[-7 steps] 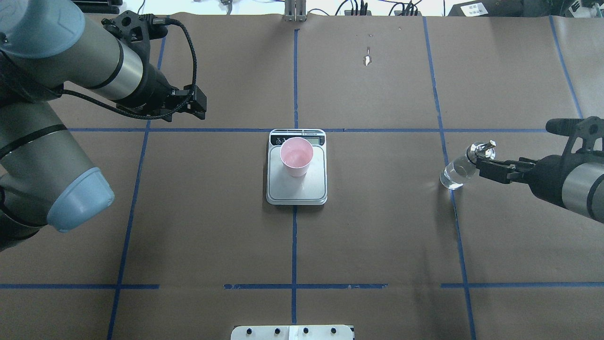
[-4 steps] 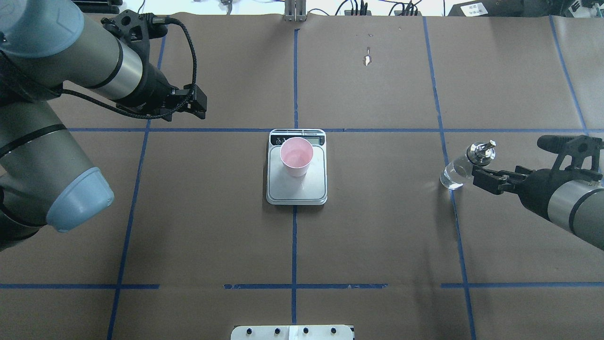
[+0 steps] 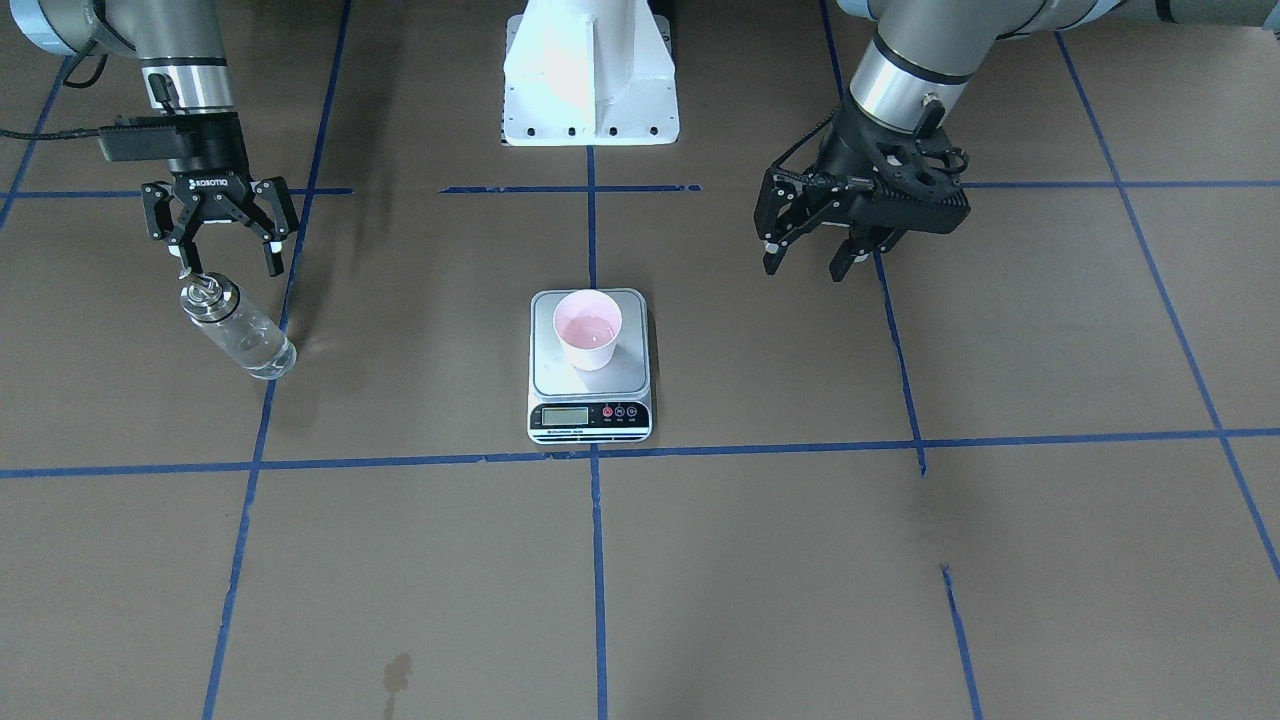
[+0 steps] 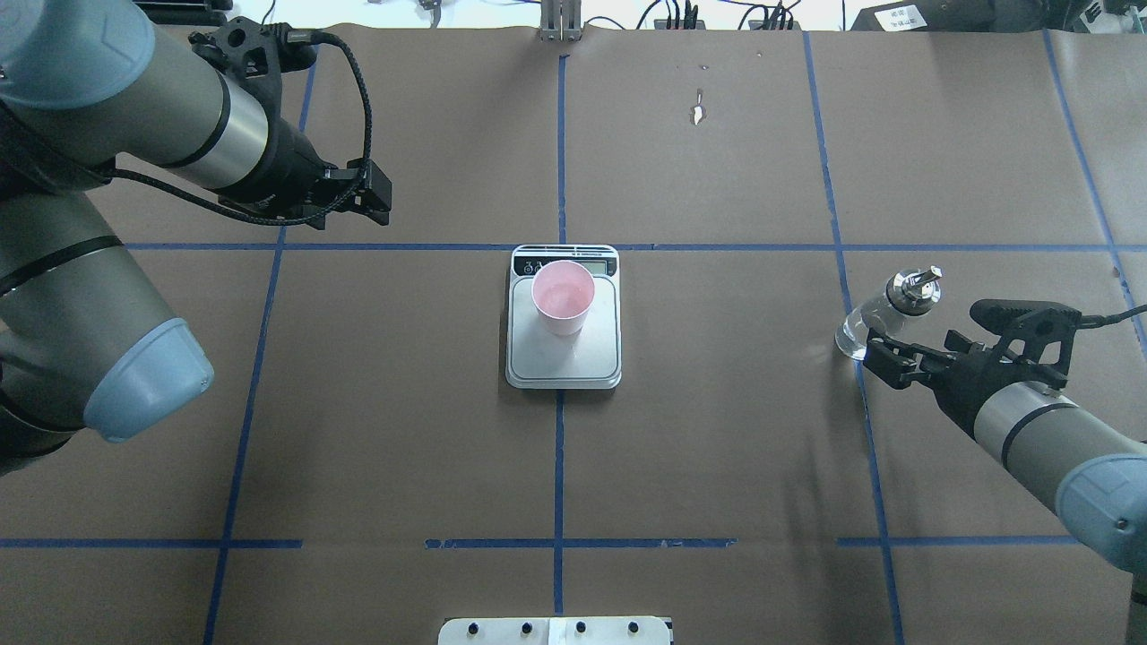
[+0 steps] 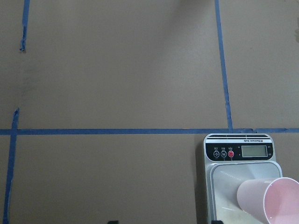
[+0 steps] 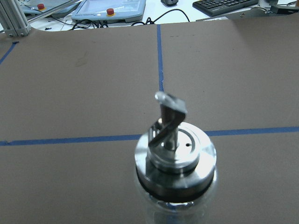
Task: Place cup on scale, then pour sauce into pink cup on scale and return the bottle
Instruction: 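Raise the left gripper away while the right gripper approaches the glass bottle, then grasp the glass sauce bottle with the right gripper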
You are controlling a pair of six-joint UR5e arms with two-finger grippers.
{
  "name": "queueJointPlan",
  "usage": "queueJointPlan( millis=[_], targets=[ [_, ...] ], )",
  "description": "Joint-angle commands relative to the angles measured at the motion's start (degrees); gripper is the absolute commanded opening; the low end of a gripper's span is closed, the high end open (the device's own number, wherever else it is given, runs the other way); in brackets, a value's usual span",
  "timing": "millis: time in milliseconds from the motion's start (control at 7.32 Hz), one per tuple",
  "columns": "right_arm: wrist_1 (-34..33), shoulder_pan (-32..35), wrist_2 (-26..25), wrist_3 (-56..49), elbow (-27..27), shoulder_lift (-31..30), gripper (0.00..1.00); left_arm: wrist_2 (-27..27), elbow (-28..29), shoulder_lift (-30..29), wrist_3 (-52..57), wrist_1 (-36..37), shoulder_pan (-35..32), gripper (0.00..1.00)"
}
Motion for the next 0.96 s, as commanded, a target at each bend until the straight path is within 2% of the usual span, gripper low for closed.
queueJointPlan(
  millis=[0, 410, 819],
  targets=[
    [0.2, -0.8, -2.7, -0.4, -2.7, 1.8, 1.00, 0.0, -0.1, 0.1, 0.1, 0.0, 0.0, 0.73],
    [0.3, -2.5, -6.4, -0.4, -5.1, 1.8, 1.00, 0.0, -0.1, 0.1, 0.1, 0.0, -0.2, 0.73],
    [0.3, -6.3, -15.4, 0.0, -6.3, 1.7, 1.00, 0.0, -0.1, 0.0, 0.1, 0.0, -0.4, 0.73]
  ],
)
